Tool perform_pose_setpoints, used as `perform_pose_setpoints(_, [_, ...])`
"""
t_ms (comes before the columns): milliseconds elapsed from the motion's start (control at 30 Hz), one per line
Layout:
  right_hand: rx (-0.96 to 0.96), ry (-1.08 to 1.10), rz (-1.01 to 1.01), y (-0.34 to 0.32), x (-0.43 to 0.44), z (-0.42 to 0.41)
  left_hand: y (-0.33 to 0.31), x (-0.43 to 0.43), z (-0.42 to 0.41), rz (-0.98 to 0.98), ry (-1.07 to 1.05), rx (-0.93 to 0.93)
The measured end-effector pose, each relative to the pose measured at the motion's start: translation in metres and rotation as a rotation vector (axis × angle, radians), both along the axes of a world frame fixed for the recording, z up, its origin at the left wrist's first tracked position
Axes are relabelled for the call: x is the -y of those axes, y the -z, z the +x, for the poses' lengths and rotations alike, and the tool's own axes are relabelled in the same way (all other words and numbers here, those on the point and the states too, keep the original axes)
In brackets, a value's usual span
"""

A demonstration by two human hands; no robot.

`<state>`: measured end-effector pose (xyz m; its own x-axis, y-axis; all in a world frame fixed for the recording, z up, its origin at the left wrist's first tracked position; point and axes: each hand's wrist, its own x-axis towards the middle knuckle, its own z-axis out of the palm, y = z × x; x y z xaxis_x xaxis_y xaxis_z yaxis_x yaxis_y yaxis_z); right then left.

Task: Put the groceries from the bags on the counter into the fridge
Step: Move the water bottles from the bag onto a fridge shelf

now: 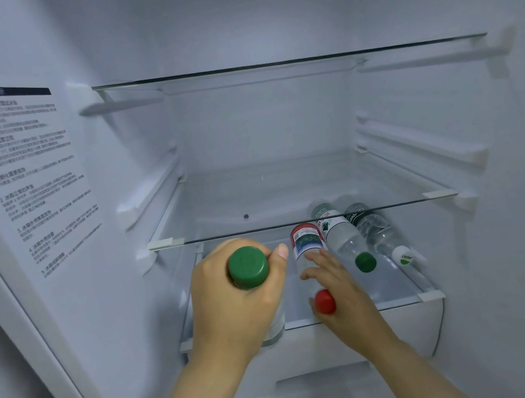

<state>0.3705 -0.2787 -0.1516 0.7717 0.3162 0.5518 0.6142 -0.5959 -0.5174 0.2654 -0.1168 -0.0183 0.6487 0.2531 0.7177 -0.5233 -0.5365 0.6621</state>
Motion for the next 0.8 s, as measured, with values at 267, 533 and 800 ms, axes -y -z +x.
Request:
perform_pose_setpoints(267, [-0.126,0.061,0.057,-0.005,0.01,0.021,-0.001,0.0,0.001,-0.009,0.004,-0.014])
perform_pose_setpoints(533, [-0.141,0.127,-0.005,-0.012,0.005,0.038,0.0,0.001,0.004,-0.045,-0.005,-0.015])
perform_pose_setpoints(800, [-0.116,0.164,0.028,-0.007,0.006,0.035,0.003,0.0,0.009,-0.08,0.004,0.047])
